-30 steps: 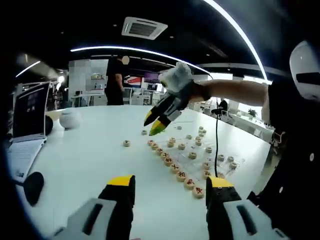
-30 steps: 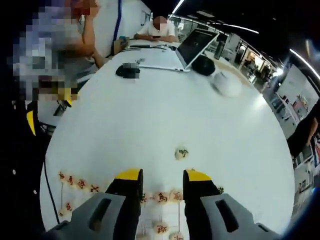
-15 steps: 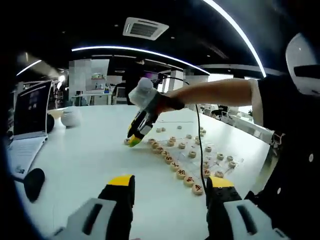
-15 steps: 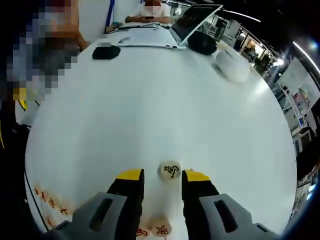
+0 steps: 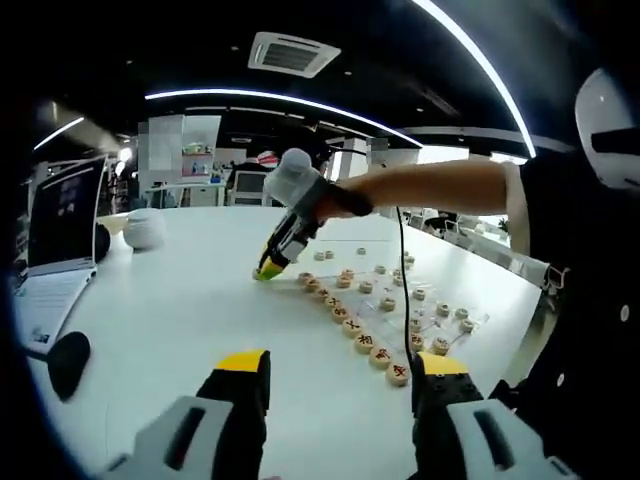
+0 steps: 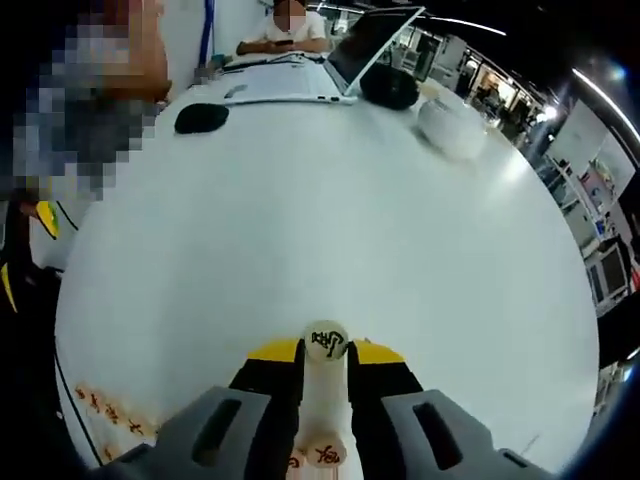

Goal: Pick up the chess pieces one by one and place each piece onto its starting position on the chessboard, setting the pieces on their correct points until all the chess pieces are arranged in the starting layout

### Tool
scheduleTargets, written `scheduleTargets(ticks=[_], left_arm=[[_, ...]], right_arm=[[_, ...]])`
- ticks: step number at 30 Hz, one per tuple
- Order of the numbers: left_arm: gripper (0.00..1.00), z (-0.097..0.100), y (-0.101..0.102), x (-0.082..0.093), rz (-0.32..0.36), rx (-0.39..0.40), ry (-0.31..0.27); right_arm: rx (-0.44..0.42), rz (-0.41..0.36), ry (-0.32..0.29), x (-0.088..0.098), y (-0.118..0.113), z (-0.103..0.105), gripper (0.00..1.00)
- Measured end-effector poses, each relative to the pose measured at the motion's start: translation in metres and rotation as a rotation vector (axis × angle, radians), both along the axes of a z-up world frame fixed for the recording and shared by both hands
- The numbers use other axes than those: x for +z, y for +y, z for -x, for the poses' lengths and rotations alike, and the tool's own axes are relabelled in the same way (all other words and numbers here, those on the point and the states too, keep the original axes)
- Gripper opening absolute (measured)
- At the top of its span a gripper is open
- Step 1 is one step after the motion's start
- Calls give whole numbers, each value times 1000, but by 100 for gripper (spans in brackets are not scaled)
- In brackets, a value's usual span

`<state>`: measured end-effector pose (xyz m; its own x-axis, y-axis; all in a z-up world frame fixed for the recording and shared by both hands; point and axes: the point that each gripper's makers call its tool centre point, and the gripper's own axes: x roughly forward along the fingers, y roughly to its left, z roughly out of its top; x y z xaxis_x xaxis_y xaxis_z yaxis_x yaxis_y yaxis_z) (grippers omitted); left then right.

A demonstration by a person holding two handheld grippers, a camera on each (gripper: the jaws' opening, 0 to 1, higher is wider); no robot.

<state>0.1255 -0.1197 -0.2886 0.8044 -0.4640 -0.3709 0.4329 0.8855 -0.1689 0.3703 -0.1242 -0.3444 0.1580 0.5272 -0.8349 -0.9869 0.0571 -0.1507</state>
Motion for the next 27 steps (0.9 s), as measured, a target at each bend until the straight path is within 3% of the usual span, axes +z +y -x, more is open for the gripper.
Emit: scheduleTargets(ticks=[5, 12, 19, 27], left_arm=[[58, -4, -4, 3, -2, -12, -7], [58, -15, -16, 3, -7, -54, -8], [58, -30, -33, 6, -15, -107, -10], [58, -40, -46, 7, -33, -145, -3]], right_arm=[[-34, -75, -19, 34, -37, 5, 19], [-165, -151, -83, 72, -133, 16, 19], [-350, -253, -113, 86, -245, 60, 19], [-612, -330, -174, 75, -360, 116, 19]])
